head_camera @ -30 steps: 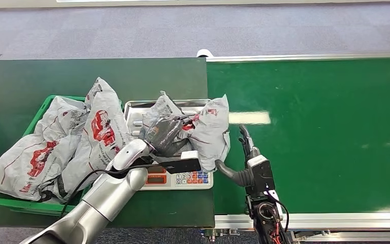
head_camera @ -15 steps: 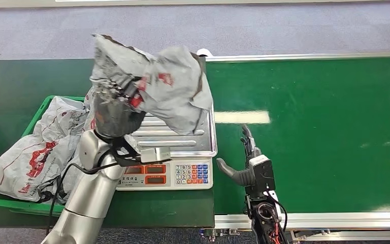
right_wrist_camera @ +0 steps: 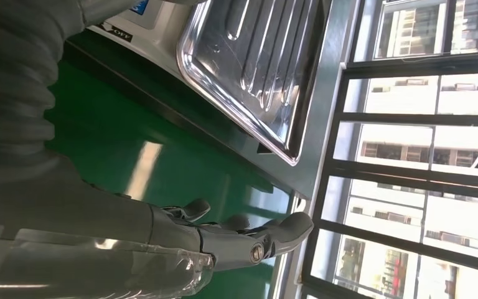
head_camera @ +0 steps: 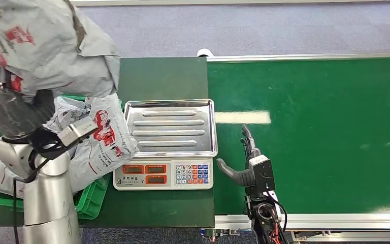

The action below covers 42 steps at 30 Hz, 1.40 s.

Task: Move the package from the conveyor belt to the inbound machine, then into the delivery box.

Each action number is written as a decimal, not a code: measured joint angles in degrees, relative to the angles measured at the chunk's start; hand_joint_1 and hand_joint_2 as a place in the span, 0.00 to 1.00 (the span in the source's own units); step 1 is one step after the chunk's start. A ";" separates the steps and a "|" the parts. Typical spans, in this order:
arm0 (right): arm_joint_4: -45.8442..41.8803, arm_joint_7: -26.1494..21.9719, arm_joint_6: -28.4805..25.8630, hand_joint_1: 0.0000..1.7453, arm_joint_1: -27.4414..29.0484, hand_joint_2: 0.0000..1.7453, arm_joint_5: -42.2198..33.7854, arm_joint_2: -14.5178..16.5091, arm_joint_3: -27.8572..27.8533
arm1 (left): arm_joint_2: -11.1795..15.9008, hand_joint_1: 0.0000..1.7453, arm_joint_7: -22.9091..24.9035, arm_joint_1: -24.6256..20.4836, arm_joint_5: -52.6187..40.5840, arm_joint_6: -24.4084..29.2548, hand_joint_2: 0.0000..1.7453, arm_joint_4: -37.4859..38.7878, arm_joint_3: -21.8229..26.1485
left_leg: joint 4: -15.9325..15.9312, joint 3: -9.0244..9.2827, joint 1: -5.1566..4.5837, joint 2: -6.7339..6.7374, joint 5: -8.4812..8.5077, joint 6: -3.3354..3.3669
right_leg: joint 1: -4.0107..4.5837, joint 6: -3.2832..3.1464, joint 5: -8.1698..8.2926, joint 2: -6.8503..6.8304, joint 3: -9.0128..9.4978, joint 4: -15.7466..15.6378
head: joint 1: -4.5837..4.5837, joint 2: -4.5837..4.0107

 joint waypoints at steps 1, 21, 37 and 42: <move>-0.09 0.15 -0.12 0.00 0.20 1.00 0.04 -0.05 -0.02 | 0.18 1.00 0.04 -0.06 -1.23 -0.02 1.00 0.22 2.70 | 0.00 0.01 0.00 0.01 0.00 0.00 | 0.00 -0.01 -0.01 0.01 -0.01 0.00 | -0.01 0.00; -1.92 1.68 3.19 0.00 1.95 1.00 5.14 0.12 -1.70 | 14.22 0.96 45.99 4.97 -19.22 -33.24 1.00 29.92 2.40 | -0.01 0.19 -0.05 0.02 -0.03 -0.02 | -0.05 -0.02 -0.02 0.03 0.15 -0.01 | 0.00 0.00; -1.92 1.73 3.38 0.00 1.99 1.00 5.39 0.31 -2.51 | 16.05 0.66 45.99 4.76 -18.46 -36.24 1.00 32.35 -0.76 | -0.04 0.61 -0.04 0.01 -0.04 -0.05 | -0.04 -0.03 -0.03 0.03 0.55 0.00 | 0.00 0.00; -1.93 1.97 3.42 0.00 2.09 1.00 5.82 0.47 -2.93 | 15.95 0.04 45.47 4.81 -17.94 -38.90 1.00 32.05 -2.58 | -0.04 0.63 -0.04 -0.09 -0.03 -0.04 | -0.04 -0.02 -0.05 -0.08 0.59 0.00 | 0.00 0.00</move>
